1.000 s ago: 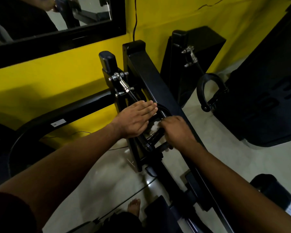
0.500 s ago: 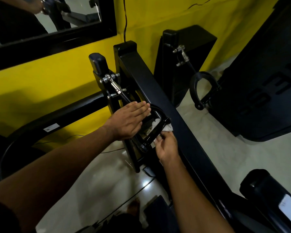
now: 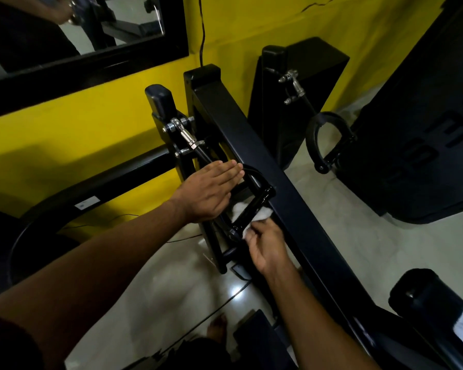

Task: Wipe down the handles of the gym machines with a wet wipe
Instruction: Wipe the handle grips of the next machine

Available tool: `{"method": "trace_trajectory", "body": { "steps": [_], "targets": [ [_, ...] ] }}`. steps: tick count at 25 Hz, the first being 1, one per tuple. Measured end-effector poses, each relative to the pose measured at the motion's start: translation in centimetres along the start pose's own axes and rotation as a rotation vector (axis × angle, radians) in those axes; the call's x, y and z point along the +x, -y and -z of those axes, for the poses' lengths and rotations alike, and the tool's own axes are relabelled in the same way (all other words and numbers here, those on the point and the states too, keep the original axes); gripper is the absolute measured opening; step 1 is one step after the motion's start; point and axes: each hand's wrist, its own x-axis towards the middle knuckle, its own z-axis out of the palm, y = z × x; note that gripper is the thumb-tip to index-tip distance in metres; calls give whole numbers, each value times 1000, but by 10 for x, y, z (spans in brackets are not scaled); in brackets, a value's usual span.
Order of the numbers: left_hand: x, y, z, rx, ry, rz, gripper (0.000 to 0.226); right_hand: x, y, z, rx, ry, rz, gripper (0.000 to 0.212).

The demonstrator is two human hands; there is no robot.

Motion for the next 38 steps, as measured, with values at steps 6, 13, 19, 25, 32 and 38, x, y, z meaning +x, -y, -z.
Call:
{"method": "trace_trajectory", "body": {
  "steps": [6,13,19,25,32,38],
  "targets": [
    [-5,1,-1,-16,-2,-4,59,-24,-32,18,-727,-151,468,17],
    [-6,1,-3,28,13,-15,59,6,-1,37,-1813,589,1282,45],
    [-5,2,-1,26,27,-15,59,31,62,31,-2056,553,1175,62],
    [-4,-4,3,-30,44,28,58,32,75,29,-2070,447,1092,69],
    [6,-3,21,-5,107,95,59,21,86,14,-1810,-54,893,9],
    [98,-63,64,-91,119,38,67,-32,190,39,-1828,-204,835,16]
  ]
}}
